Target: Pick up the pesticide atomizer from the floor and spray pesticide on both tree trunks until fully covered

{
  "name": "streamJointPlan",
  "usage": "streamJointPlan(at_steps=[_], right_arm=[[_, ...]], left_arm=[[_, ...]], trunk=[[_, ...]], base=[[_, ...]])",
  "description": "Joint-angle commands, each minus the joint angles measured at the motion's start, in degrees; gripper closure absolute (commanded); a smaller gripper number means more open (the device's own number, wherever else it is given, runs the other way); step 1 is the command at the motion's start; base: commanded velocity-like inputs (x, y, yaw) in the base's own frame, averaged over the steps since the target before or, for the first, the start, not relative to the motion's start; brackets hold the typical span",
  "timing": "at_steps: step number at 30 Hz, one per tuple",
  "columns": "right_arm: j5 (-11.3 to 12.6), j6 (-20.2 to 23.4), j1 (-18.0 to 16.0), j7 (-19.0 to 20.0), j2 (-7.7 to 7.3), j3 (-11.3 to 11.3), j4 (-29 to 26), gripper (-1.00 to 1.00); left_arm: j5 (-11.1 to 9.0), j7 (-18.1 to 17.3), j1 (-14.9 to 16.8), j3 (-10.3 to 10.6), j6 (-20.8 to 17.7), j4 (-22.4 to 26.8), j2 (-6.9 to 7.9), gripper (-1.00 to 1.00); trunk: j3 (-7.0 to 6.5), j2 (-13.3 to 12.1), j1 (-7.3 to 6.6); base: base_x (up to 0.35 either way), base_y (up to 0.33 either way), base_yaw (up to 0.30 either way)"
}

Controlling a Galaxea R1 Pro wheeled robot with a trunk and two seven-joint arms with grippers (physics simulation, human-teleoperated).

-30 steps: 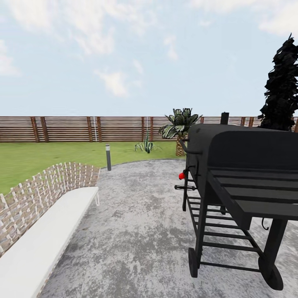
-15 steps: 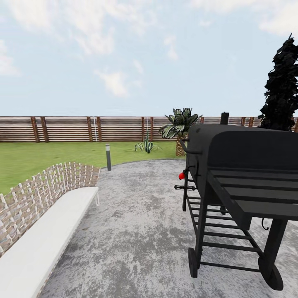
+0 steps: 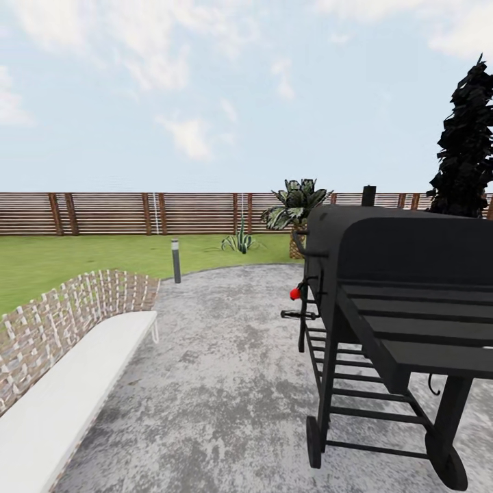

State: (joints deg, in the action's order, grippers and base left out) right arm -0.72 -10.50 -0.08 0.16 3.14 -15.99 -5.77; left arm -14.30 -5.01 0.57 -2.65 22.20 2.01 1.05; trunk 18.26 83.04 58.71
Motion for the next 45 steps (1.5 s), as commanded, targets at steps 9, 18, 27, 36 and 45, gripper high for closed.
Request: streamJointPlan(at_steps=[9,18,27,36,45], right_arm=[[-0.1,-0.1,0.0,0.1,0.02,-0.3,0.0,-1.00],[-0.1,-0.1,0.0,0.1,0.02,-0.3,0.0,-1.00],[-0.1,-0.1,0.0,0.1,0.01,-0.3,0.1,-1.00],[-0.1,-0.1,0.0,0.1,-0.01,-0.3,0.1,-1.00],[-0.1,-0.1,0.0,0.1,0.01,-0.3,0.1,-1.00]], left_arm=[[-0.5,-0.5,0.0,-0.3,0.1,0.0,0.01,-1.00],[-0.5,-0.5,0.0,-0.3,0.1,0.0,0.01,-1.00],[-0.5,-0.5,0.0,-0.3,0.1,0.0,0.01,-1.00],[-0.5,-0.4,0.0,-0.3,0.1,-0.1,-0.01,-1.00],[-0.5,-0.4,0.0,-0.3,0.1,0.0,0.01,-1.00]], trunk=[[0.06,0.0,0.02],[0.06,0.0,0.02],[0.06,0.0,0.02],[0.06,0.0,0.02],[0.06,0.0,0.02]], base=[[0.011,-0.009,0.000],[0.020,-0.011,0.000],[0.166,-0.151,0.000],[0.054,-0.233,0.000],[0.006,-0.058,0.000]])
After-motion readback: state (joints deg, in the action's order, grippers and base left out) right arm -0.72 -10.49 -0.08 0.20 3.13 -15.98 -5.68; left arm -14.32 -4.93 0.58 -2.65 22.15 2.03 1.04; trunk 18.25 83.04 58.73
